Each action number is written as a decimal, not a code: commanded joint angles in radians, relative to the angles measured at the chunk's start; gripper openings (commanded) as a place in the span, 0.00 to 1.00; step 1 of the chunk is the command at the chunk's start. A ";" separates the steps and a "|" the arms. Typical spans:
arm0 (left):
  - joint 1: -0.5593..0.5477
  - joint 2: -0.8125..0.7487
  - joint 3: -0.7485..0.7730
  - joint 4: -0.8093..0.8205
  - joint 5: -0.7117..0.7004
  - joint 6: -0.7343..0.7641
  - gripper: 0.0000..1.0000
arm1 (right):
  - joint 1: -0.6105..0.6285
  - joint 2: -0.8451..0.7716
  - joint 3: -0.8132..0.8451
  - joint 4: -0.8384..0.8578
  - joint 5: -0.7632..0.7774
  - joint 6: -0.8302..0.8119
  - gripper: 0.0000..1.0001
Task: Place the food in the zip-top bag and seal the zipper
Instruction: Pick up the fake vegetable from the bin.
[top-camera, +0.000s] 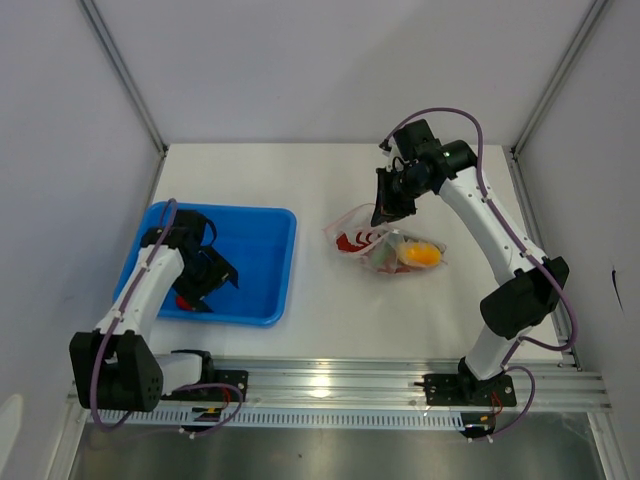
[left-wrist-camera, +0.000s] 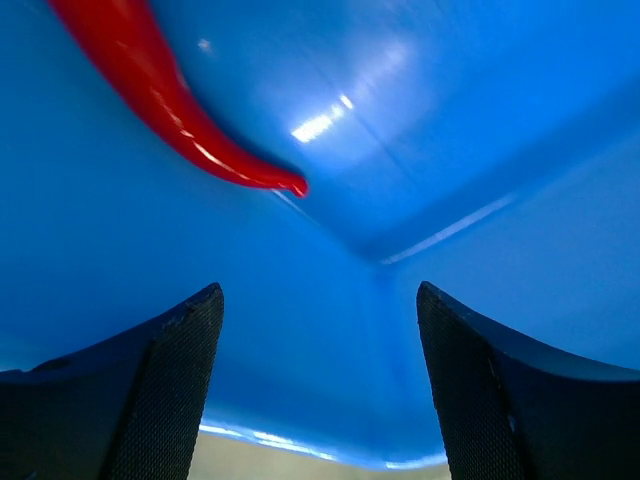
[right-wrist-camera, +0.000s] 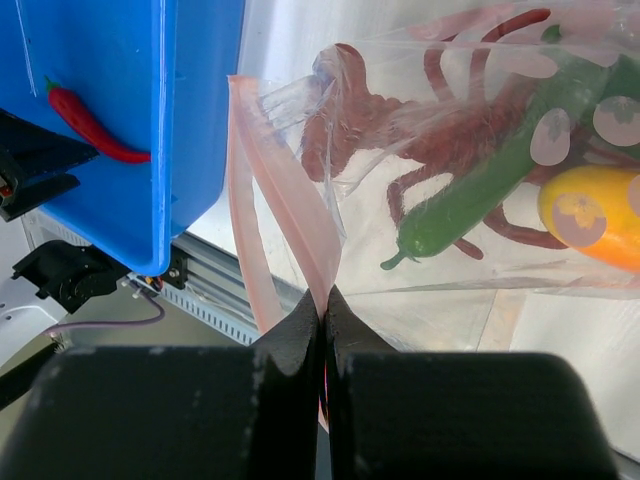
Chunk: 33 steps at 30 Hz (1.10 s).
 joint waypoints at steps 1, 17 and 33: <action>0.007 0.037 0.053 -0.051 -0.127 0.023 0.80 | 0.001 -0.024 0.035 0.001 0.014 -0.018 0.00; 0.010 0.182 0.041 0.052 -0.193 0.018 0.80 | -0.016 -0.011 0.043 0.006 -0.008 -0.021 0.00; 0.010 0.329 0.026 0.164 -0.221 0.034 0.75 | -0.030 -0.016 0.053 0.004 -0.006 -0.019 0.00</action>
